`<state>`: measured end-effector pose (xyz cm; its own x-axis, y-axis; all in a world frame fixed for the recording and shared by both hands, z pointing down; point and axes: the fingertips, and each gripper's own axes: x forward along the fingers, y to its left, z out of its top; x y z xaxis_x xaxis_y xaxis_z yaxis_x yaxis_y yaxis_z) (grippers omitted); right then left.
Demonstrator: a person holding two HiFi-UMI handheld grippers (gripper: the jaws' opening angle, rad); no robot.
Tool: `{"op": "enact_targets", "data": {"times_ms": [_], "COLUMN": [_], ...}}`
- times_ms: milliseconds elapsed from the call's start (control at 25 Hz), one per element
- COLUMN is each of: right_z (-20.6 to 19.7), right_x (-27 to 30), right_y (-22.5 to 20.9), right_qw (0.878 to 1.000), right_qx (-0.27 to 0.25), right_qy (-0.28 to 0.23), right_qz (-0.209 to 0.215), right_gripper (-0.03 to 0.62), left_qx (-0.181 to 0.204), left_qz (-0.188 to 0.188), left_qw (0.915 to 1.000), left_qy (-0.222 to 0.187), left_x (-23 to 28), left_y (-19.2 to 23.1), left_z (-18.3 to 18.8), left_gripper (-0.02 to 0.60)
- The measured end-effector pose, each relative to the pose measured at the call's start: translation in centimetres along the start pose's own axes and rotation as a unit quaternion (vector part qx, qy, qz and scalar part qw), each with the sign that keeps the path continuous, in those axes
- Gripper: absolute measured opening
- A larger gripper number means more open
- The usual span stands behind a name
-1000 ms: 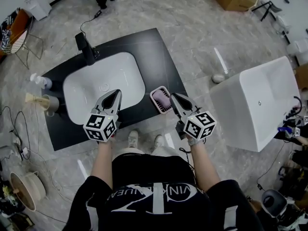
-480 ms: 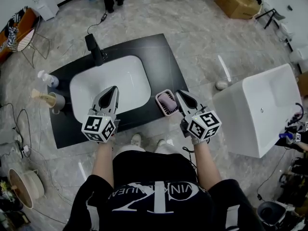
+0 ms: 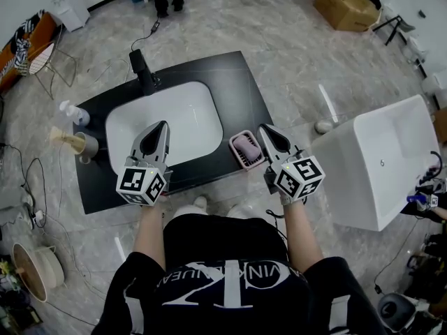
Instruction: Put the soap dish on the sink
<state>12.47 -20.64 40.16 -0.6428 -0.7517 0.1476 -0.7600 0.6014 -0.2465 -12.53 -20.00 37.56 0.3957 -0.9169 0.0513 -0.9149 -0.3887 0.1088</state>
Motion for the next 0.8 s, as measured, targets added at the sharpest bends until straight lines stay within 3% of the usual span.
{"op": "enact_targets", "data": {"times_ms": [800], "right_z": [0.3], "right_x": [0.6], "right_y": [0.0], "right_qw": [1.0], "right_qx": [0.0], "right_qy": [-0.01], "right_qz": [-0.003], "right_gripper": [0.029], "left_qx": [0.004], "left_qz": [0.011], "left_qw": [0.9998], "left_qy": [-0.014], "left_x": [-0.2], "left_y": [1.2], "left_z": [0.8], "left_gripper": [0.014]}}
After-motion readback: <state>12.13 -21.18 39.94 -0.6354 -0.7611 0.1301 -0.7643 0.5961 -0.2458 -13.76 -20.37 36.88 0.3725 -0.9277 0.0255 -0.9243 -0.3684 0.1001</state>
